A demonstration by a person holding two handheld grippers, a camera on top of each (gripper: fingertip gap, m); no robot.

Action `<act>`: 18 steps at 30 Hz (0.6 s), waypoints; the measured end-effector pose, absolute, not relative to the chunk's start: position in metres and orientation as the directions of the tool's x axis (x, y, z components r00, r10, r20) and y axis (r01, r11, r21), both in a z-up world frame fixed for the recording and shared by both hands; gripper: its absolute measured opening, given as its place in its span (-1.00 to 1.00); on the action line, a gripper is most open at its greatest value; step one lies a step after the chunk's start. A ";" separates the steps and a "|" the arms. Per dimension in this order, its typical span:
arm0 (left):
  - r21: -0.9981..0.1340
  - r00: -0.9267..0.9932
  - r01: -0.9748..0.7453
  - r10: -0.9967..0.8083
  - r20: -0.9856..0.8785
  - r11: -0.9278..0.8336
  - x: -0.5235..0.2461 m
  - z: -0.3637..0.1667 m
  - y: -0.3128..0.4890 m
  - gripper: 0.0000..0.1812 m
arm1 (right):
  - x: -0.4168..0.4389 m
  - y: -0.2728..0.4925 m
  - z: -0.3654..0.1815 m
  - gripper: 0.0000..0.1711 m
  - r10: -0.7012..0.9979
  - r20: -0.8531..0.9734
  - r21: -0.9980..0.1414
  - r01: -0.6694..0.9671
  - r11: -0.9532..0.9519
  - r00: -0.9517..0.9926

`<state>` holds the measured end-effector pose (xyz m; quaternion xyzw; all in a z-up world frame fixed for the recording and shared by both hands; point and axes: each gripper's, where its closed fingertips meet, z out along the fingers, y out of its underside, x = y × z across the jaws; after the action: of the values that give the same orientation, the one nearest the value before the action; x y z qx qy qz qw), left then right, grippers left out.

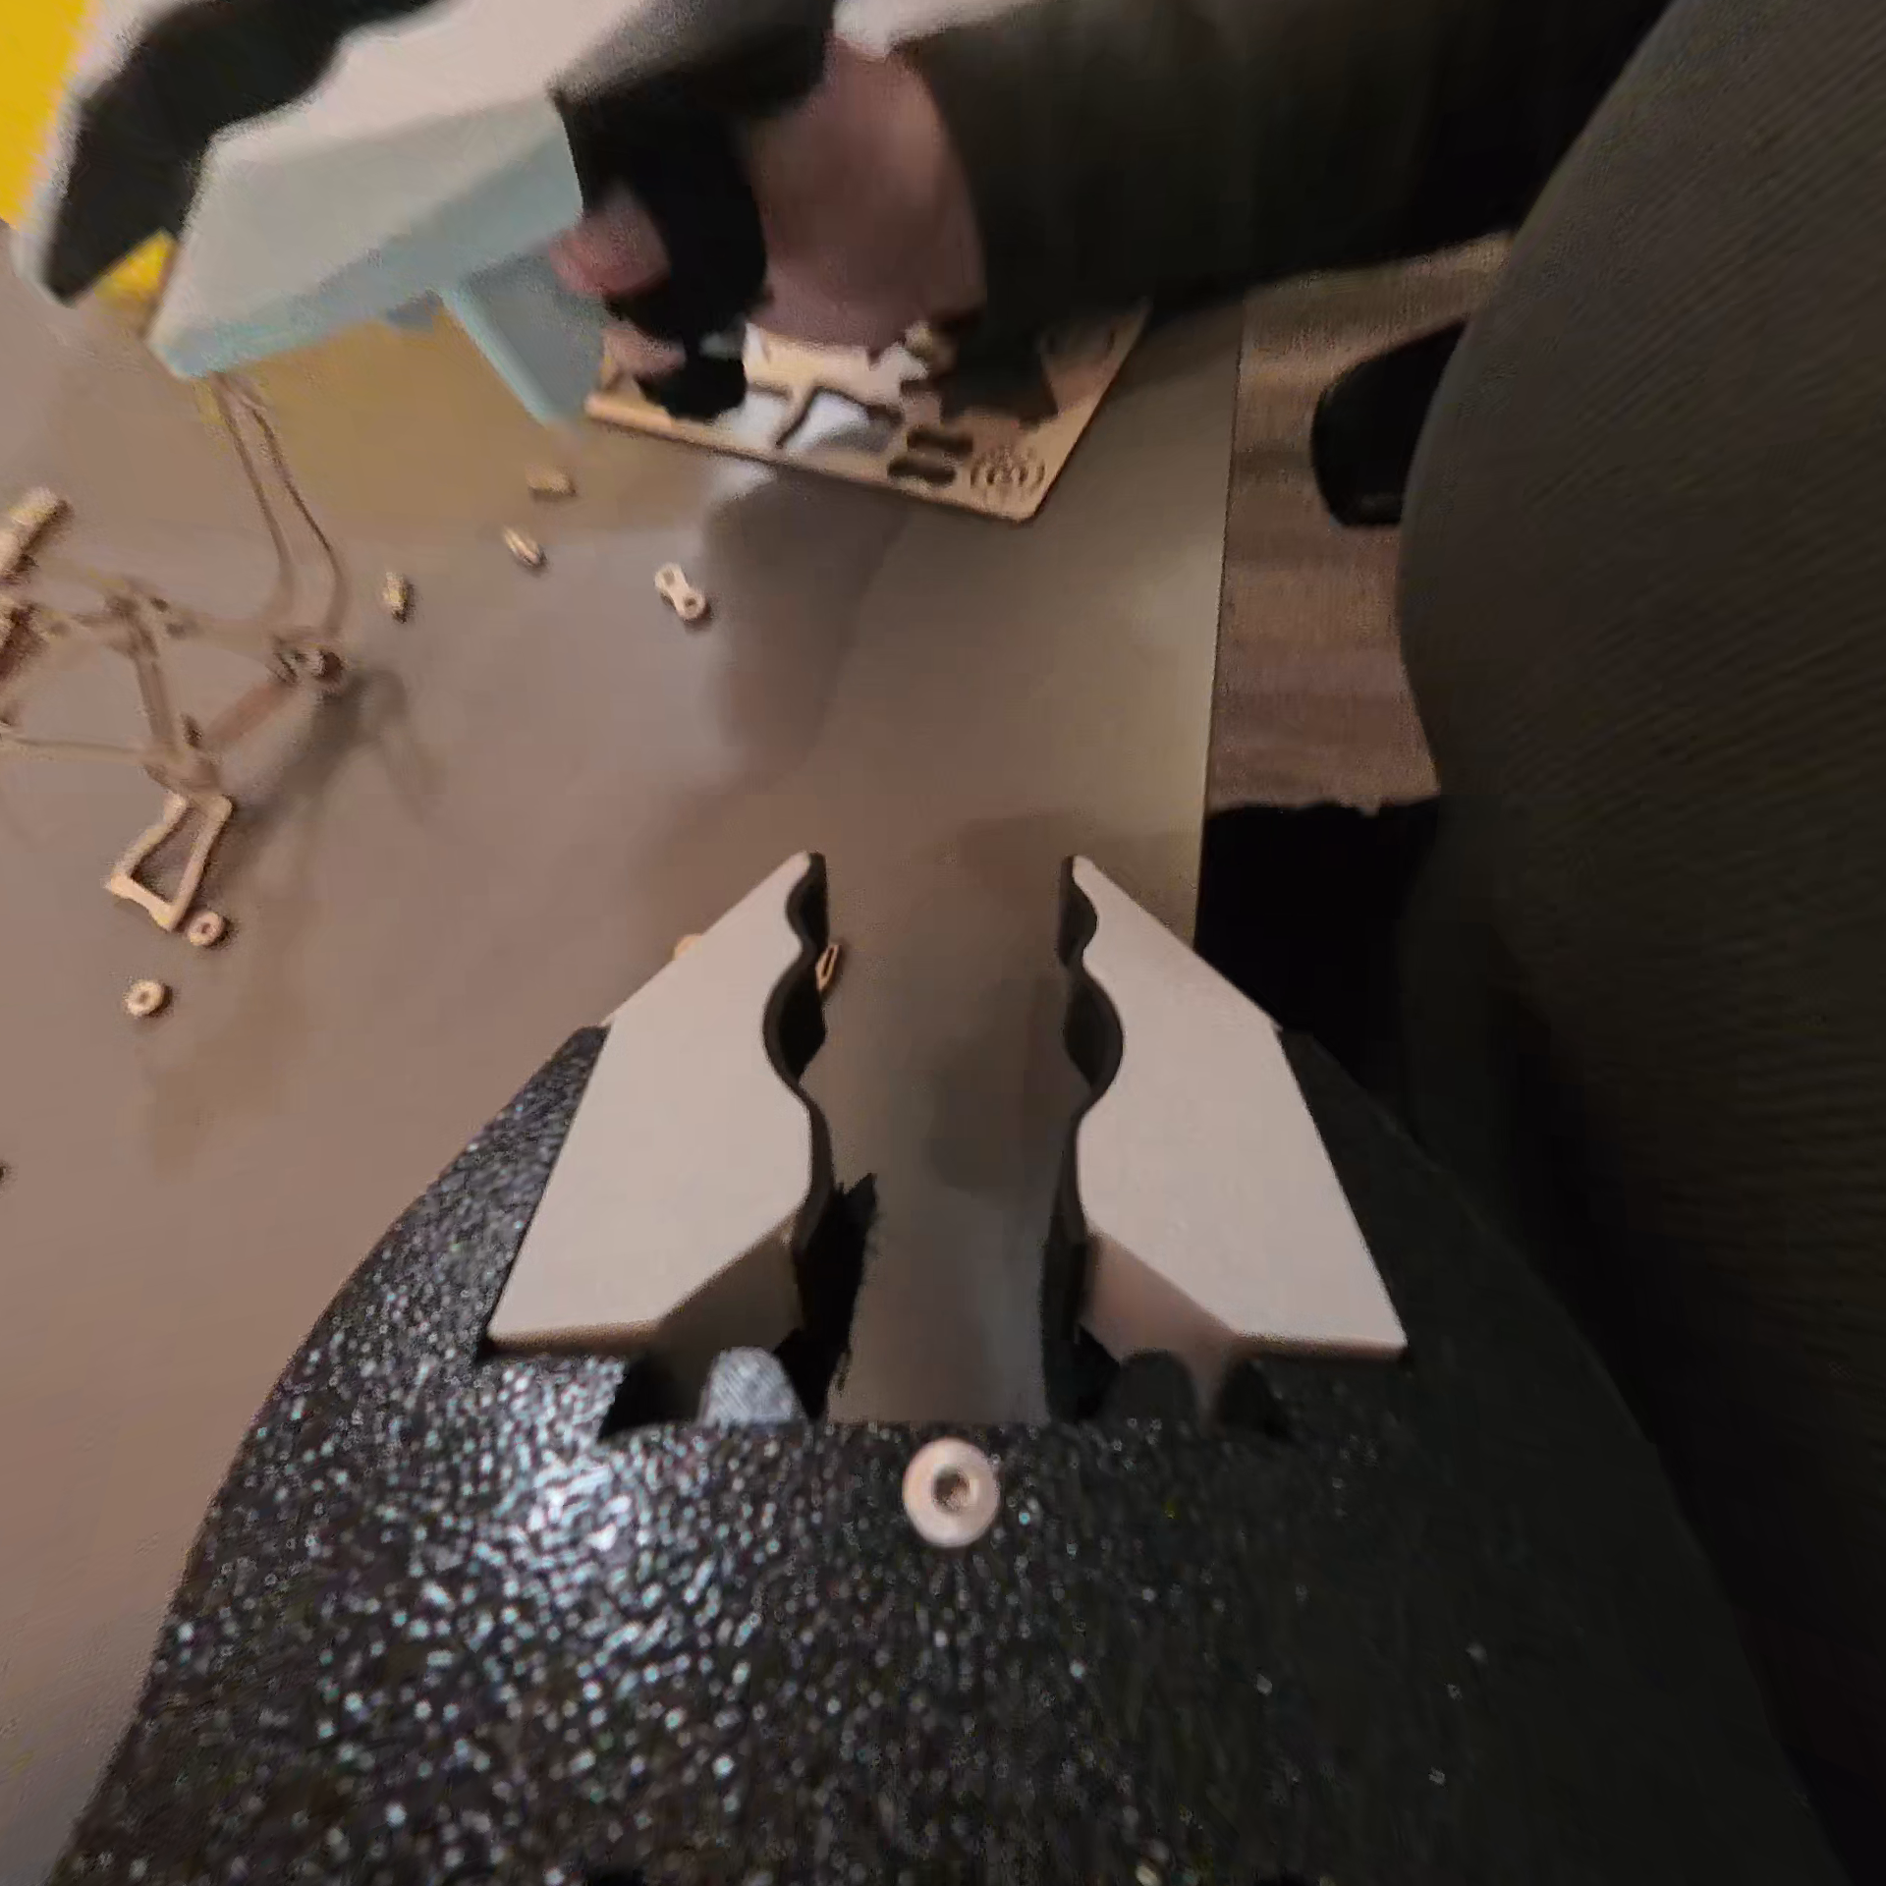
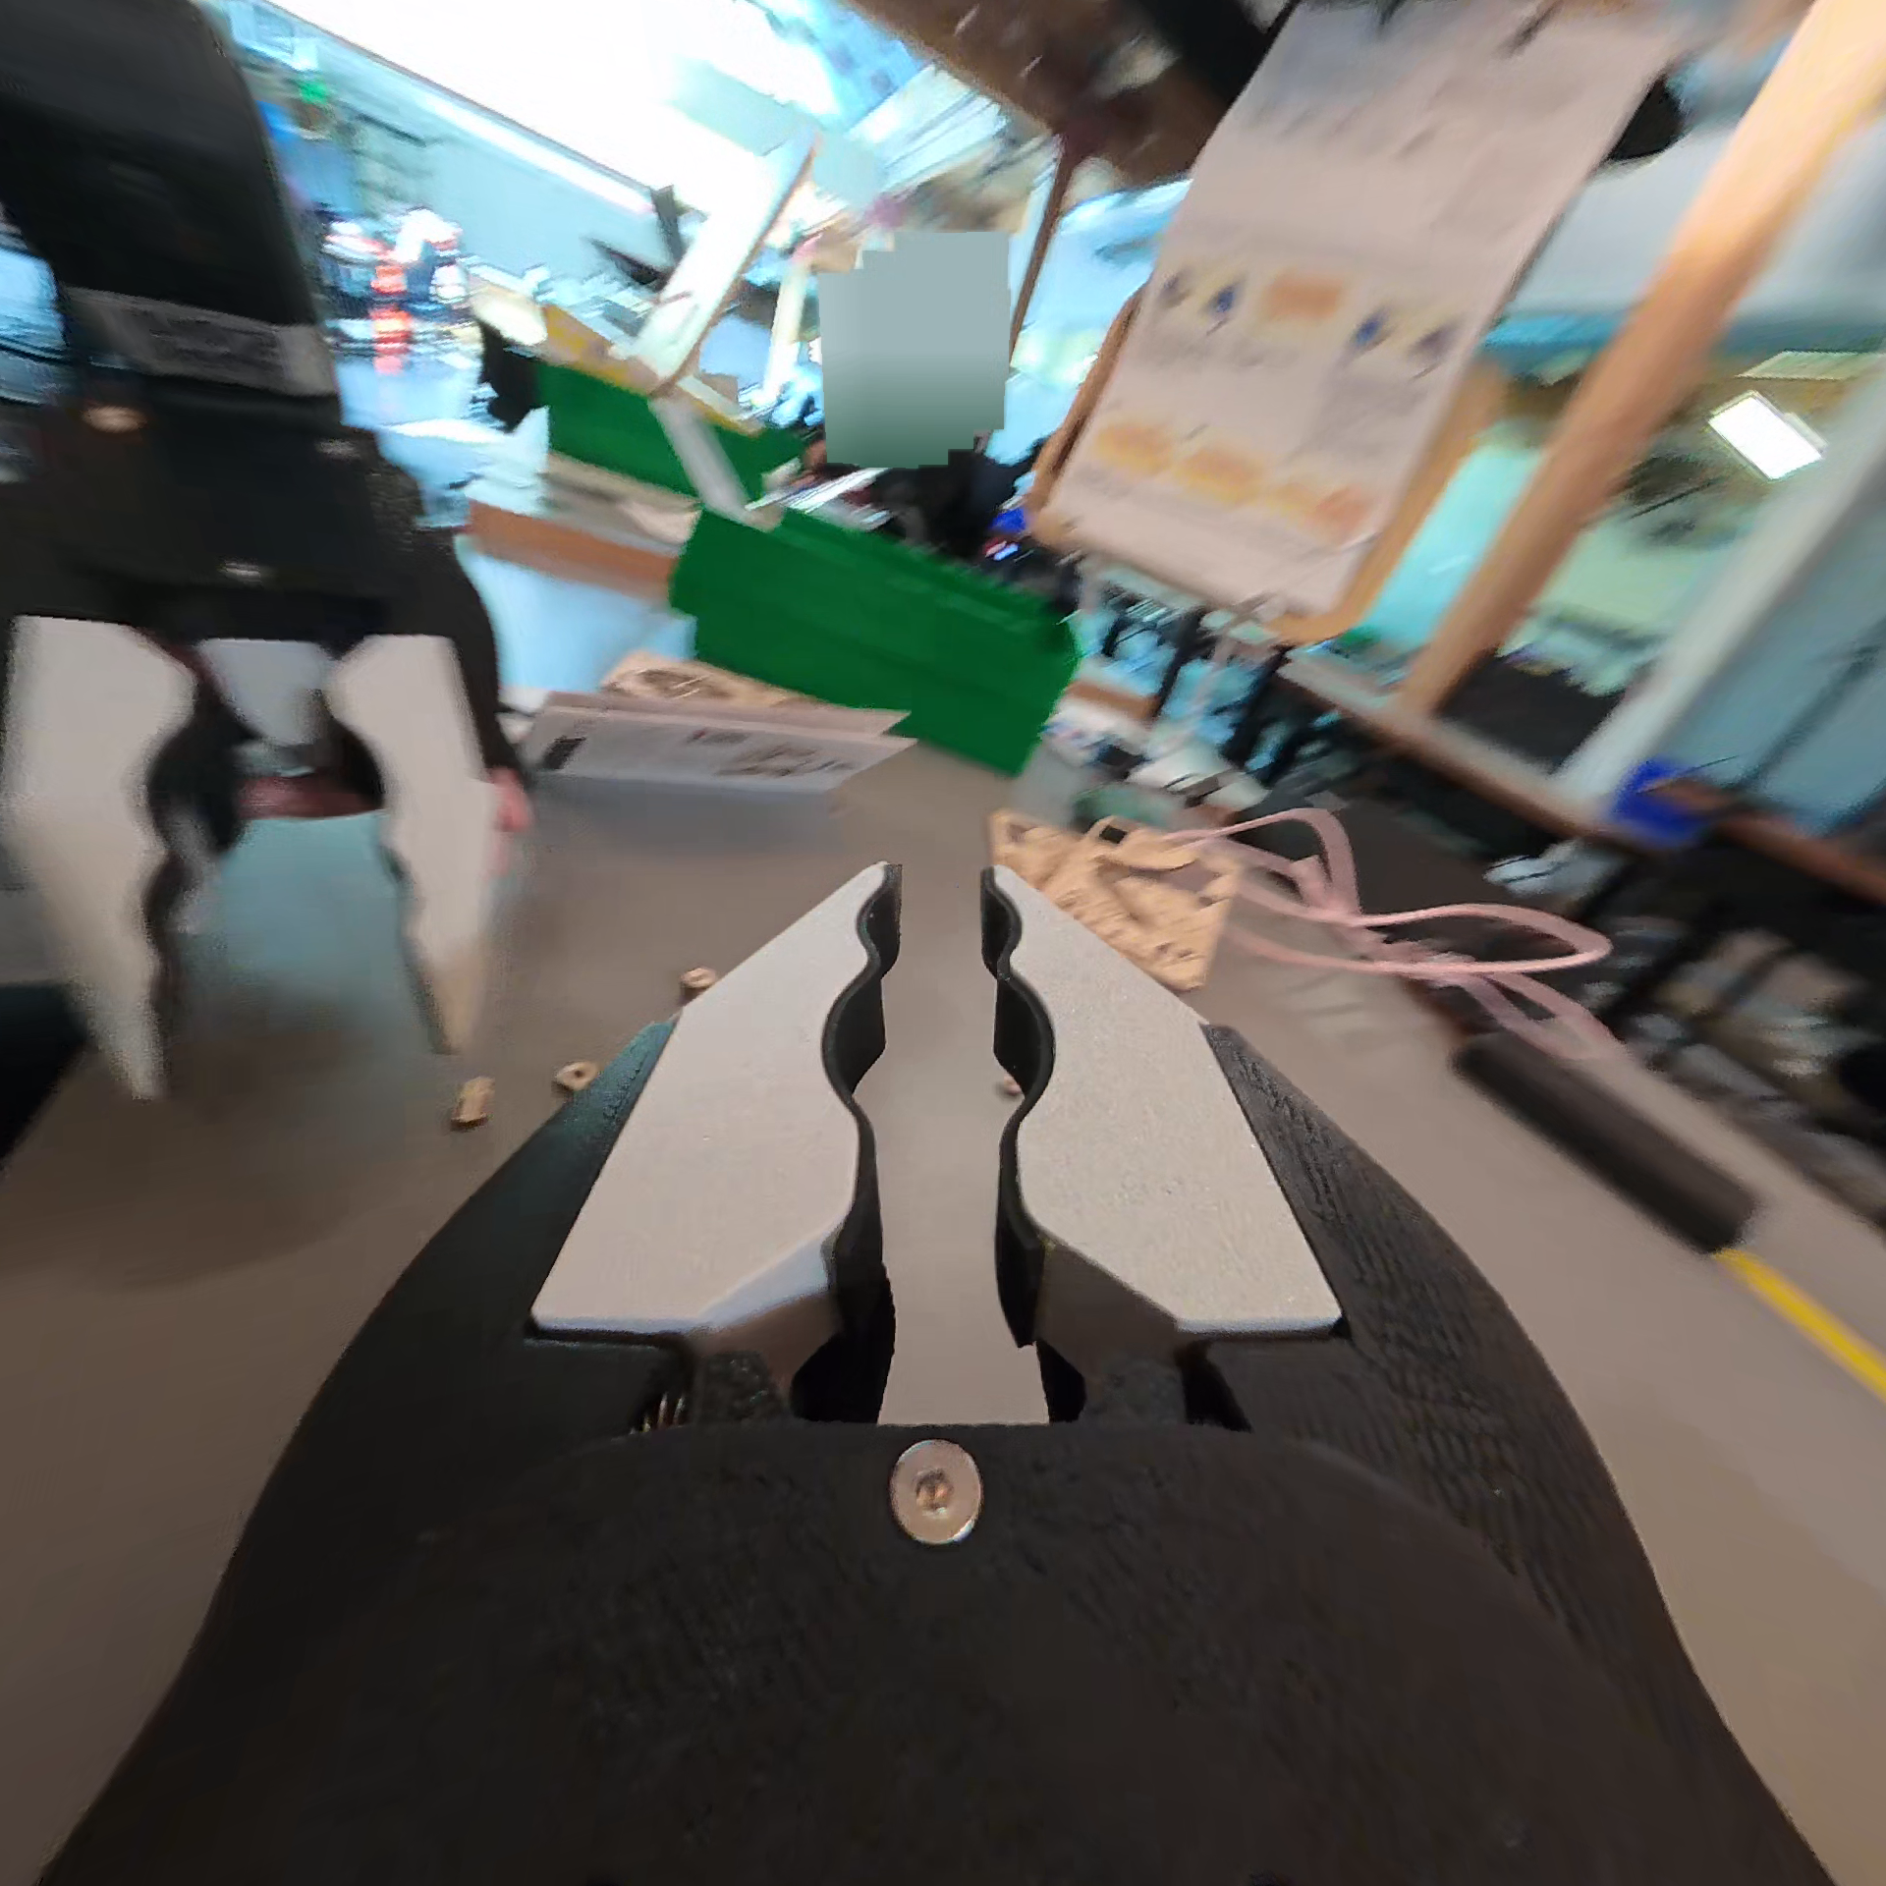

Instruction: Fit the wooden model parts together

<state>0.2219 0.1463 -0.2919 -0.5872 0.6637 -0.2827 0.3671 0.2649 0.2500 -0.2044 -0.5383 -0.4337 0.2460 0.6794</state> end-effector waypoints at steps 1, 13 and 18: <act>-0.834 -0.028 -0.526 -0.984 -0.176 0.164 0.222 -0.288 0.145 -0.53 | 0.267 0.251 -0.202 -0.84 0.780 0.346 -0.936 0.136 0.324 0.522; -0.910 0.069 -0.212 -0.923 -0.378 0.357 0.221 -0.250 0.166 -0.93 | 0.281 0.266 -0.208 -0.92 0.474 0.697 -0.715 0.469 0.518 0.538; -0.906 0.059 -0.190 -0.917 -0.395 0.378 0.219 -0.248 0.164 -0.94 | 0.279 0.270 -0.212 -0.96 0.429 0.740 -0.670 0.512 0.538 0.518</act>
<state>0.2190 0.1636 -0.2482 -0.4564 0.6062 -0.3207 0.5669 0.2786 0.2703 -0.2124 -0.4798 -0.4902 -0.0288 0.7271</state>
